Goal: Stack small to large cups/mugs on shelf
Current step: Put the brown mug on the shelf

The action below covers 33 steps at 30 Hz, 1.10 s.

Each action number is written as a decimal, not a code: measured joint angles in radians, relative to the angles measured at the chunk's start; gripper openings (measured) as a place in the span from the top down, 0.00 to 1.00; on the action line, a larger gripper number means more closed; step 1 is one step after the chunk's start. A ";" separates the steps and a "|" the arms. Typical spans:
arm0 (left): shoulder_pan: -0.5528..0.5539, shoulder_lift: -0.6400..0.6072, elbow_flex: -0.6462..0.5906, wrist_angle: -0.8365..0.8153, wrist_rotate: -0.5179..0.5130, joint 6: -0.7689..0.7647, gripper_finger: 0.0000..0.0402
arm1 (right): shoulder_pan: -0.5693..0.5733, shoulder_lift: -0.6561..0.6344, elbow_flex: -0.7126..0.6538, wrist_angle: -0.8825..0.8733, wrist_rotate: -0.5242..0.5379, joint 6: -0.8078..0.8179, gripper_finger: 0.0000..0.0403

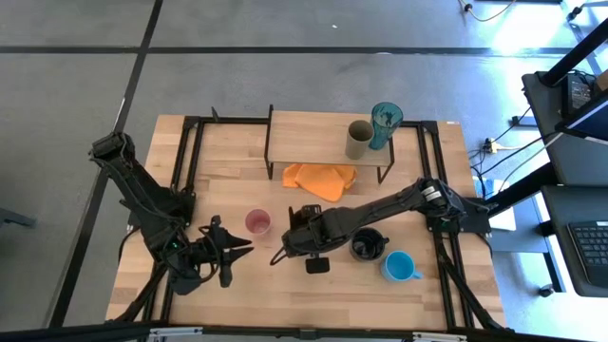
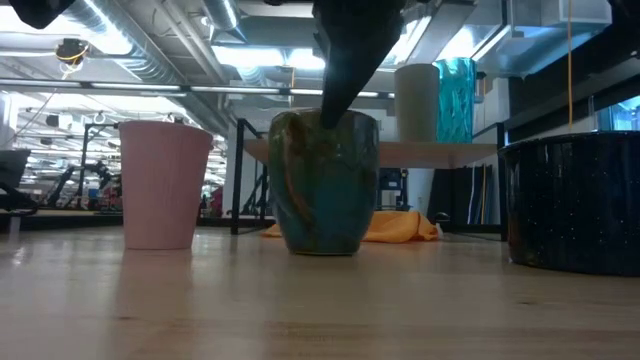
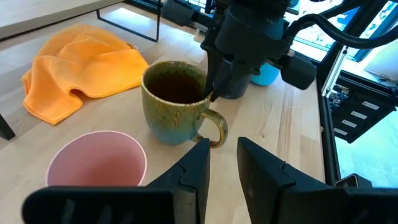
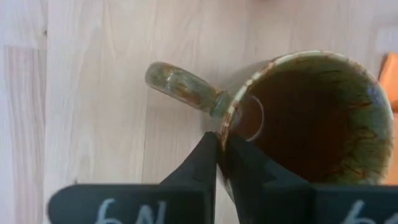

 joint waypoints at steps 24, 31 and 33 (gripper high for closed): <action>0.000 0.000 0.000 -0.014 0.000 0.000 0.81 | 0.022 -0.018 0.366 -0.440 0.133 0.043 0.95; 0.015 0.000 0.000 -0.020 0.014 0.000 0.81 | 0.022 -0.032 0.368 -0.443 0.245 -0.032 0.95; 0.025 0.000 0.000 -0.020 0.036 0.000 0.81 | 0.008 -0.032 0.368 -0.441 0.264 -0.064 0.95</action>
